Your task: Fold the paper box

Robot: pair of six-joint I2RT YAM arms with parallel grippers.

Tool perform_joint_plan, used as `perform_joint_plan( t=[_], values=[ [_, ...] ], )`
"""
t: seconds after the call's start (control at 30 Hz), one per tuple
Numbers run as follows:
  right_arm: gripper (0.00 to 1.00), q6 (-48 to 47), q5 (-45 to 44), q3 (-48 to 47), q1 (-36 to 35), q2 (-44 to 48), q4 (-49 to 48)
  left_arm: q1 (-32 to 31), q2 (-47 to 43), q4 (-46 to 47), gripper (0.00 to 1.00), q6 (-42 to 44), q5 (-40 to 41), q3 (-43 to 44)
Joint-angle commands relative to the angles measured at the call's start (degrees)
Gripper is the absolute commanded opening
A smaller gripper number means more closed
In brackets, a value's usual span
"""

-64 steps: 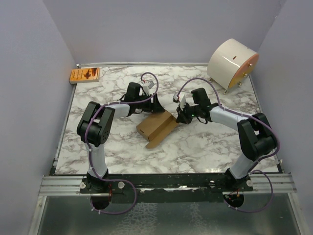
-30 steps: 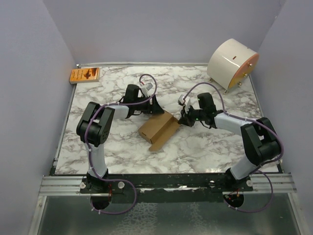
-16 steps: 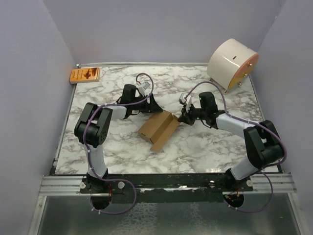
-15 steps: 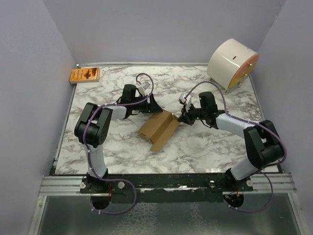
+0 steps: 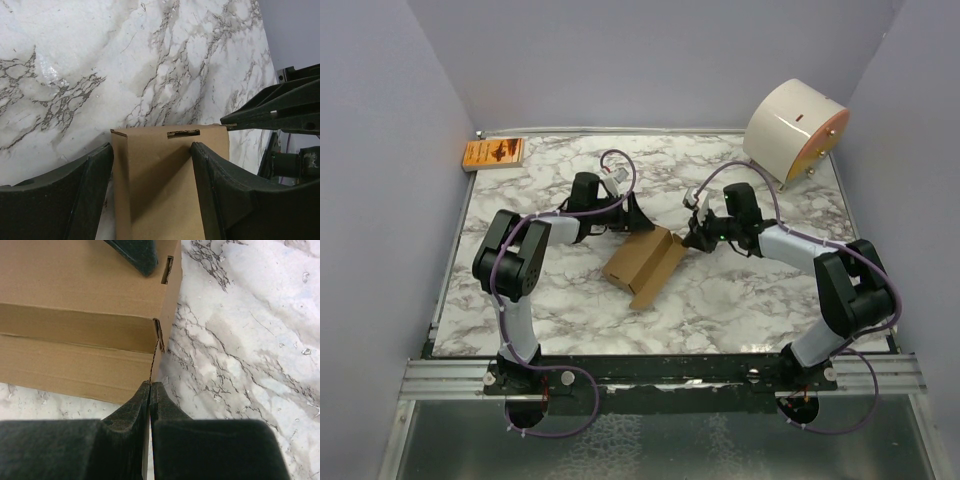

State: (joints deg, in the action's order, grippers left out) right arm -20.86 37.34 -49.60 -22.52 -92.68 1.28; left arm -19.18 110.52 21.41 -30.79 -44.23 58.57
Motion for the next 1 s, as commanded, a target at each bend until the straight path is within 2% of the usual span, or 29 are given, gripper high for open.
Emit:
perform_joint_plan(
  t=[0.0,0.97],
  values=[
    [0.01,-1.2,1.3,-1.7,-0.2,-0.7,1.0,-0.5,-0.2,0.8,0.66,0.4,-2.3,0.2],
    [0.01,-2.8,-0.4,-3.6,-1.9,-2.3,4.0,-2.2,1.4,-1.2,0.66,1.9,-3.4,1.6]
  ],
)
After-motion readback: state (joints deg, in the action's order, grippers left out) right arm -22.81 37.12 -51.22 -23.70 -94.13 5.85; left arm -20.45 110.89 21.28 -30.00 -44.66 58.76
